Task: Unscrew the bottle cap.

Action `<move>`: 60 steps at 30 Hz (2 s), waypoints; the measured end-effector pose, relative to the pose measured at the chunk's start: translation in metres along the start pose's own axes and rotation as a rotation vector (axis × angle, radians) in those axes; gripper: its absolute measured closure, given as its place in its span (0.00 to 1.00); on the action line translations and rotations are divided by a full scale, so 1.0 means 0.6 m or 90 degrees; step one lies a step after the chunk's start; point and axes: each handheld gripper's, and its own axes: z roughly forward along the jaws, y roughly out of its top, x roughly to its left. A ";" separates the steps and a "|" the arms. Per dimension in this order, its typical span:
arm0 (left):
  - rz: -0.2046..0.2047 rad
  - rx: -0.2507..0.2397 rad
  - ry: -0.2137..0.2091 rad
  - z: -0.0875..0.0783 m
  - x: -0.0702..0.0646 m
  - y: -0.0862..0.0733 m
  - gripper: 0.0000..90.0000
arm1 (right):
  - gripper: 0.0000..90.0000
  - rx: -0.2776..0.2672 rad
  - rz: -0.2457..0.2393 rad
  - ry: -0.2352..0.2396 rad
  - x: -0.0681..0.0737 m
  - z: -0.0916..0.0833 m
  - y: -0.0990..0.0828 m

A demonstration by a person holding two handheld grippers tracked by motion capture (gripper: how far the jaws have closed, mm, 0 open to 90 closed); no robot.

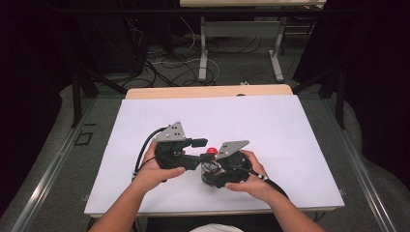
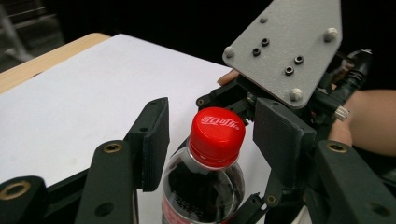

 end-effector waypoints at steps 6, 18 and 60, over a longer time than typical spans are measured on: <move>-0.001 -0.005 -0.081 0.008 0.021 -0.006 0.59 | 0.33 0.003 -0.012 0.022 0.005 0.001 0.001; -0.010 -0.019 -0.084 0.031 0.014 -0.009 0.67 | 0.33 0.001 -0.021 0.021 0.008 0.005 0.000; 0.003 -0.002 -0.081 0.007 0.022 -0.001 0.56 | 0.33 -0.009 -0.008 0.020 0.006 0.001 0.001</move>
